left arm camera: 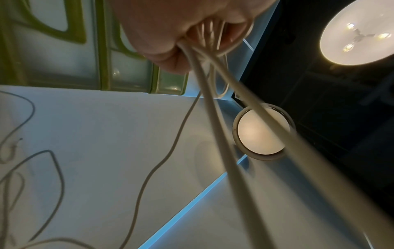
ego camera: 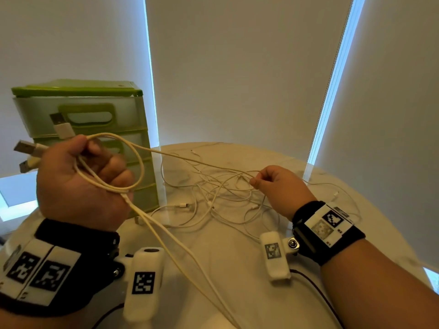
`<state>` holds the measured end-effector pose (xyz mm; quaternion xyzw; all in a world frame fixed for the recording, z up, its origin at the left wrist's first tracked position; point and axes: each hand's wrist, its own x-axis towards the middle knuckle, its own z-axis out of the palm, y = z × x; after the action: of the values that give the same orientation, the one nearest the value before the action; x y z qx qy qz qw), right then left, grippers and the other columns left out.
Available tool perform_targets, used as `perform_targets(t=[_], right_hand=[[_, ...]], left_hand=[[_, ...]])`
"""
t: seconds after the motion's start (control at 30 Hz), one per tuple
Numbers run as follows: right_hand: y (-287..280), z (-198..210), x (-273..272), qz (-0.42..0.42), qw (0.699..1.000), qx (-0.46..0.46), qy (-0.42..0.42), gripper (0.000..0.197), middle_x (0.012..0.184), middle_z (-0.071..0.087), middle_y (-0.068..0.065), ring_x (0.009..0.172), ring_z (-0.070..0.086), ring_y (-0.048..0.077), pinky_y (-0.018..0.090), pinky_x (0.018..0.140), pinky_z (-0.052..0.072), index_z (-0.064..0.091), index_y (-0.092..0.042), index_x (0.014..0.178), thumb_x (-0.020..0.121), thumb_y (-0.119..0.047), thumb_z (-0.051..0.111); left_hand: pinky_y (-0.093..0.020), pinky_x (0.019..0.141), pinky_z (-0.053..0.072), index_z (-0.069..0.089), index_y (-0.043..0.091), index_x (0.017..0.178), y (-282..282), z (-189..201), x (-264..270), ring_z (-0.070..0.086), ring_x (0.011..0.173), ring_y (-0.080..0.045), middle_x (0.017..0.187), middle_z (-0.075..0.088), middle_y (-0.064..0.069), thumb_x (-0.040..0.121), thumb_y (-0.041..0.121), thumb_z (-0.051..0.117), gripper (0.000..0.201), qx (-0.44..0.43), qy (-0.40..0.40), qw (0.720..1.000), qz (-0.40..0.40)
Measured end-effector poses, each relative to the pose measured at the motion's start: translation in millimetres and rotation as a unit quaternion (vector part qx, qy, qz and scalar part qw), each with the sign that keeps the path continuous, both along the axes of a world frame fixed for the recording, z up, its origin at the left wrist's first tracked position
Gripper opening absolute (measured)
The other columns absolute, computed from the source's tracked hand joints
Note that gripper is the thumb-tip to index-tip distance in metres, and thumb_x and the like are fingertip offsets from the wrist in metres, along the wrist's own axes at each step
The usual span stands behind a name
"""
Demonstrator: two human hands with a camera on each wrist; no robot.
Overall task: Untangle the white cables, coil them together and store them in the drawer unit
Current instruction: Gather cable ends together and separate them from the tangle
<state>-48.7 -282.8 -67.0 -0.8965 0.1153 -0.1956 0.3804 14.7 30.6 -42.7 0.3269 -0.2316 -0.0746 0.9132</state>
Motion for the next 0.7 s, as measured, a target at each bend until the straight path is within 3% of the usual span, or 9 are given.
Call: perform_targets(t=[0.1,0.17,0.27,0.37,0.47,0.53,0.57,0.63,0.7], right_hand=[[2,-3,2,0.013,1.000,-0.004,-0.001,0.021,0.082,0.066,0.004,0.069,0.055,0.015,0.027,0.062,0.043,0.064,-0.016,0.088,0.092,-0.036,0.062],[5,-3,3,0.027,0.999,0.025,-0.026,0.019,0.087,0.071,0.002,0.076,0.061,0.017,0.029,0.069,0.048,0.064,-0.018,0.088,0.095,-0.034,0.057],[11,0,4,0.086,0.960,0.257,-0.063,0.021,0.084,0.074,-0.001,0.096,0.069,0.027,0.040,0.086,0.054,0.061,-0.018,0.085,0.101,-0.025,0.049],[17,8,1,0.166,0.857,0.481,-0.078,0.024,0.077,0.071,0.009,0.076,0.071,0.030,0.033,0.058,0.052,0.052,-0.014,0.087,0.105,-0.021,0.038],[26,15,-5,0.214,0.803,0.550,-0.085,0.020,0.063,0.064,0.006,0.047,0.056,0.020,0.024,0.047,0.040,0.050,-0.015,0.084,0.101,-0.020,0.041],[35,16,-10,0.260,0.813,0.518,-0.060,0.013,0.059,0.060,0.006,0.041,0.046,0.016,0.021,0.044,0.036,0.054,-0.016,0.083,0.093,-0.022,0.049],[40,14,-13,0.284,0.849,0.444,-0.038,0.012,0.058,0.060,0.007,0.040,0.044,0.015,0.021,0.043,0.034,0.058,-0.016,0.083,0.093,-0.021,0.051],[51,10,-20,0.317,0.923,0.216,0.009,0.020,0.060,0.059,0.002,0.044,0.044,0.011,0.020,0.045,0.036,0.065,-0.020,0.082,0.097,-0.017,0.053],[62,10,-23,0.332,0.942,0.037,0.022,0.028,0.058,0.058,-0.011,0.049,0.050,0.001,0.013,0.054,0.040,0.064,-0.028,0.072,0.097,-0.020,0.056]], left_hand=[[-0.019,0.036,0.030,0.017,0.023,0.070,4,-4,5,0.024,0.035,-0.010,0.046,0.023,0.008,0.083,0.034,0.060,0.047,-0.005,0.014,1.000,0.001],[-0.018,0.035,0.030,0.025,0.023,0.061,-1,1,-2,0.026,0.034,-0.008,0.043,0.027,0.008,0.077,0.035,0.063,0.042,-0.002,0.016,1.000,-0.008],[-0.017,0.035,0.018,0.045,0.023,0.057,-24,10,-18,0.022,0.037,-0.007,0.045,0.032,0.009,0.062,0.031,0.066,0.024,0.069,0.041,0.996,0.041],[-0.016,0.036,0.019,0.052,0.016,0.067,-52,-1,-26,0.023,0.037,-0.009,0.048,0.028,0.005,0.091,0.023,0.051,0.025,0.205,0.020,0.975,0.084],[-0.016,0.035,0.024,0.061,0.008,0.077,-67,-13,-33,0.026,0.039,-0.011,0.052,0.032,0.001,0.099,0.024,0.047,0.031,0.277,0.013,0.957,0.084],[-0.017,0.037,0.025,0.067,0.004,0.092,-72,-17,-37,0.028,0.041,-0.013,0.056,0.034,-0.002,0.100,0.023,0.046,0.029,0.289,0.010,0.956,0.051],[-0.018,0.038,0.024,0.066,0.002,0.101,-74,-17,-38,0.028,0.042,-0.013,0.056,0.035,-0.002,0.099,0.023,0.047,0.029,0.293,0.006,0.956,0.031],[-0.018,0.040,0.023,0.058,-0.008,0.088,-77,-18,-43,0.025,0.040,-0.015,0.053,0.035,-0.005,0.093,0.027,0.052,0.036,0.307,-0.008,0.952,-0.009],[-0.017,0.039,0.024,0.050,-0.002,0.068,-81,-18,-49,0.025,0.036,-0.015,0.052,0.032,-0.009,0.087,0.031,0.054,0.038,0.331,-0.028,0.943,-0.025]])
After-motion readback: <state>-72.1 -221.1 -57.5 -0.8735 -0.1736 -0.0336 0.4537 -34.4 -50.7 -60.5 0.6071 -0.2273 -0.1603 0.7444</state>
